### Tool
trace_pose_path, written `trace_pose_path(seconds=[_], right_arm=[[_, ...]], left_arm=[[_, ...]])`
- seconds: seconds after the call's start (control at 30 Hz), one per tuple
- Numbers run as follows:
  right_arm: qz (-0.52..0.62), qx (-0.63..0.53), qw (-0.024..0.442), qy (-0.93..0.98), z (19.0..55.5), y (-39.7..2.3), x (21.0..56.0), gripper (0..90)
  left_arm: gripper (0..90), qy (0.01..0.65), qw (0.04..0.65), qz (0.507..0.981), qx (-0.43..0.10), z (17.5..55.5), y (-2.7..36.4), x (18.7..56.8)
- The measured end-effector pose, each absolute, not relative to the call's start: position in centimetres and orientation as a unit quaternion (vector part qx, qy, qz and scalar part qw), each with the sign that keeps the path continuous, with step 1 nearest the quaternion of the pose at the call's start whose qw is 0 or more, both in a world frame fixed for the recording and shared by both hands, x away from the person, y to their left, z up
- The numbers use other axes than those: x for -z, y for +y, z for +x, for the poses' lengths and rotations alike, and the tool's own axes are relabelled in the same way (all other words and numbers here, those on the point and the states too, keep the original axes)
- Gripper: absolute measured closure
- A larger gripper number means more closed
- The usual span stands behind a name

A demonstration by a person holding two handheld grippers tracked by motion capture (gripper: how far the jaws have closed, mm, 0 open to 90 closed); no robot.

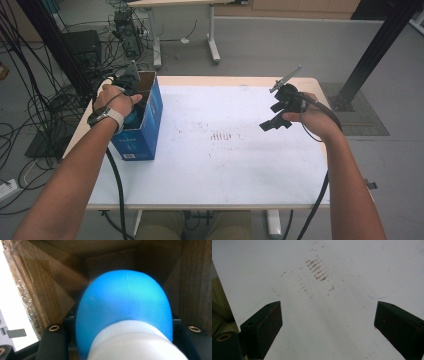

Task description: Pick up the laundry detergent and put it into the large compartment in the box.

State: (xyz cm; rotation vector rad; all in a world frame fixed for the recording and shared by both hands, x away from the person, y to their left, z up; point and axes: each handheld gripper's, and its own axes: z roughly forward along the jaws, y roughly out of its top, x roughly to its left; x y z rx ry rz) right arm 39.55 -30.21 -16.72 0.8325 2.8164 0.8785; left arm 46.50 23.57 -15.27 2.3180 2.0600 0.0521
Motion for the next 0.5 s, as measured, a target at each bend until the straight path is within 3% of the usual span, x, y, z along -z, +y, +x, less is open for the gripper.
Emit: trace_pose_path(seconds=[0.5], right_arm=[[0.272,-0.287,0.038,0.918,39.62,-30.18,16.71,7.9]], left_arm=[[32.9,0.659,0.025,0.751,-0.016,46.56,23.5,15.26]])
